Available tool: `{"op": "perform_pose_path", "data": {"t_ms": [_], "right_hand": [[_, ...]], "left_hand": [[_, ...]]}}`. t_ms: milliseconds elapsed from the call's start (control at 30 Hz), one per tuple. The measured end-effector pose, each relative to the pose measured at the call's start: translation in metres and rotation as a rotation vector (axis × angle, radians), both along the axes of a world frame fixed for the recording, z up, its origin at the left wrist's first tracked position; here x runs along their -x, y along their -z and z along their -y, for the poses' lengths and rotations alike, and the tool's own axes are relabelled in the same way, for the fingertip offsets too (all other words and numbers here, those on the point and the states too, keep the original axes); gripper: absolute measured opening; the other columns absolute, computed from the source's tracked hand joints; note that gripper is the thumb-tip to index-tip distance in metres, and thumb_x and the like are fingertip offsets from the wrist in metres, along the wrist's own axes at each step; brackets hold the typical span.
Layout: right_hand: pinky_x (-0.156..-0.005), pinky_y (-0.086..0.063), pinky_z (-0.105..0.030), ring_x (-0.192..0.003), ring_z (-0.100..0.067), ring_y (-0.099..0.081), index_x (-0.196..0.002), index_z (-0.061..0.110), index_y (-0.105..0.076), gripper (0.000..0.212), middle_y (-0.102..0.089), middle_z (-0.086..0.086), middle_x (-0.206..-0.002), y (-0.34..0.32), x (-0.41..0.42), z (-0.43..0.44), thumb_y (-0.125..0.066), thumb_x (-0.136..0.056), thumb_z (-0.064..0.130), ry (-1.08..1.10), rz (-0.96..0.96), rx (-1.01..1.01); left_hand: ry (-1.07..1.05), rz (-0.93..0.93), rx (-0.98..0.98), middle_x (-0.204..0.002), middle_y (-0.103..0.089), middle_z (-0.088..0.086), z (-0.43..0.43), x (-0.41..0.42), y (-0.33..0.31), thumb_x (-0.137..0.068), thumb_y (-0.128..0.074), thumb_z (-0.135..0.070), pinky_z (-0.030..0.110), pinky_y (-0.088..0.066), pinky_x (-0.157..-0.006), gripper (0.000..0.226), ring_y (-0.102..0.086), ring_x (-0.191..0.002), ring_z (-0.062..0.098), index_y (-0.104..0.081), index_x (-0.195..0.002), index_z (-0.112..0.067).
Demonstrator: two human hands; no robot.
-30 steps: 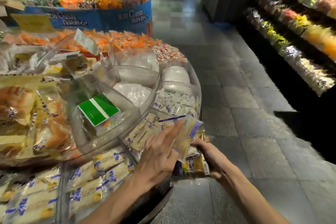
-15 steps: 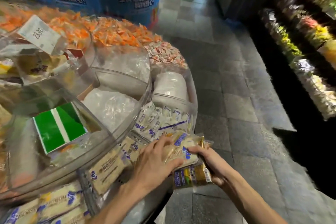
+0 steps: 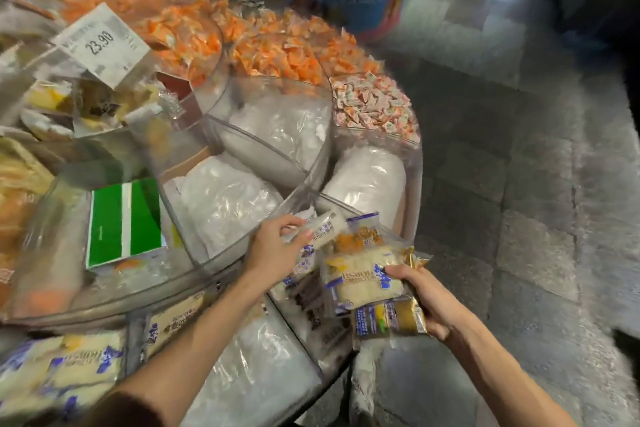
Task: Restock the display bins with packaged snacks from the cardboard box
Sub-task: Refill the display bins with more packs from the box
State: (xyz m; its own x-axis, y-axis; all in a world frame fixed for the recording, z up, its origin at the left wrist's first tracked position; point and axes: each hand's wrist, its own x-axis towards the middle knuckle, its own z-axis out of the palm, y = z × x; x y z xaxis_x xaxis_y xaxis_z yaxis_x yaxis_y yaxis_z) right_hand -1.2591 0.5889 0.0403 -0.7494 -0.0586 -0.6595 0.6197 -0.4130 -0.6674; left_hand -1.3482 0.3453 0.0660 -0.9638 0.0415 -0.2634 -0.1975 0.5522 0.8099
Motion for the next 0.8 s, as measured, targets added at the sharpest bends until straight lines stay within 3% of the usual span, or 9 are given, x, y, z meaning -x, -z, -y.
{"op": "perform_pose_path", "data": {"t_ms": [133, 233, 300, 400, 500, 600, 733, 800], "right_hand": [[-0.105, -0.043, -0.064, -0.115, -0.051, -0.061, -0.13, -0.005, -0.055, 0.061, -0.065, -0.032, -0.121, -0.008, 0.028, -0.042, -0.074, -0.076, 0.016, -0.102, -0.019, -0.004], [-0.104, -0.044, -0.063, -0.114, -0.049, -0.062, -0.131, -0.006, -0.054, 0.066, -0.065, -0.032, -0.122, -0.008, 0.044, -0.074, -0.077, -0.074, 0.018, -0.137, -0.021, -0.003], [-0.103, -0.045, -0.061, -0.115, -0.049, -0.061, -0.133, -0.005, -0.052, 0.076, -0.063, -0.032, -0.124, -0.01, 0.053, -0.088, -0.081, -0.069, 0.021, -0.166, -0.029, 0.011], [-0.089, -0.057, -0.052, -0.111, -0.046, -0.065, -0.131, -0.005, -0.054, 0.078, -0.064, -0.032, -0.124, -0.013, 0.064, -0.1, -0.082, -0.063, 0.022, -0.202, -0.035, 0.055], [-0.079, -0.061, -0.046, -0.103, -0.043, -0.069, -0.131, -0.004, -0.053, 0.081, -0.065, -0.032, -0.122, -0.016, 0.073, -0.104, -0.084, -0.061, 0.02, -0.242, -0.03, 0.073], [-0.075, -0.062, -0.045, -0.102, -0.042, -0.07, -0.133, -0.001, -0.05, 0.069, -0.065, -0.031, -0.123, -0.017, 0.08, -0.104, -0.081, -0.074, 0.016, -0.245, -0.008, 0.059], [-0.09, -0.057, -0.053, -0.116, -0.048, -0.061, -0.137, 0.0, -0.047, 0.067, -0.065, -0.03, -0.123, -0.016, 0.088, -0.101, -0.071, -0.077, 0.017, -0.274, -0.019, 0.018], [-0.101, -0.046, -0.062, -0.122, -0.057, -0.052, -0.136, -0.001, -0.047, 0.072, -0.065, -0.031, -0.123, -0.018, 0.091, -0.099, -0.077, -0.075, 0.021, -0.292, -0.02, -0.002]], "left_hand": [[-0.116, -0.011, 0.109, -0.113, -0.069, 0.002, -0.025, 0.03, 0.009, -0.091, -0.07, -0.035, 0.026, -0.044, -0.083, 0.023, -0.061, -0.103, 0.019, -0.069, -0.112, -0.024], [-0.104, -0.006, 0.241, -0.114, -0.068, 0.004, -0.047, 0.044, 0.016, -0.093, -0.069, -0.032, 0.029, -0.044, -0.085, 0.019, -0.06, -0.108, 0.024, -0.068, -0.108, -0.021], [-0.053, -0.007, 0.373, -0.115, -0.067, 0.004, -0.058, 0.051, 0.025, -0.093, -0.068, -0.034, 0.029, -0.04, -0.08, 0.016, -0.059, -0.105, 0.024, -0.067, -0.104, -0.022], [-0.019, -0.01, 0.523, -0.102, -0.059, -0.002, -0.065, 0.056, 0.039, -0.096, -0.063, -0.035, 0.03, -0.043, -0.075, 0.016, -0.055, -0.09, 0.019, -0.065, -0.101, -0.02], [0.057, -0.055, 0.675, -0.093, -0.061, -0.001, -0.067, 0.054, 0.05, -0.097, -0.061, -0.032, 0.039, -0.053, -0.085, 0.019, -0.06, -0.085, 0.021, -0.063, -0.093, -0.014], [0.088, -0.101, 0.724, -0.095, -0.056, -0.001, -0.068, 0.05, 0.057, -0.096, -0.062, -0.032, 0.04, -0.046, -0.099, 0.024, -0.058, -0.095, 0.023, -0.065, -0.087, -0.01], [0.176, -0.16, 0.852, -0.118, -0.063, 0.005, -0.068, 0.047, 0.067, -0.094, -0.059, -0.045, 0.038, -0.034, -0.102, 0.036, -0.049, -0.117, 0.023, -0.068, -0.11, -0.014], [0.137, -0.192, 0.804, -0.123, -0.061, 0.005, -0.068, 0.046, 0.067, -0.095, -0.058, -0.045, 0.037, -0.035, -0.102, 0.04, -0.047, -0.12, 0.022, -0.064, -0.121, -0.015]]}}
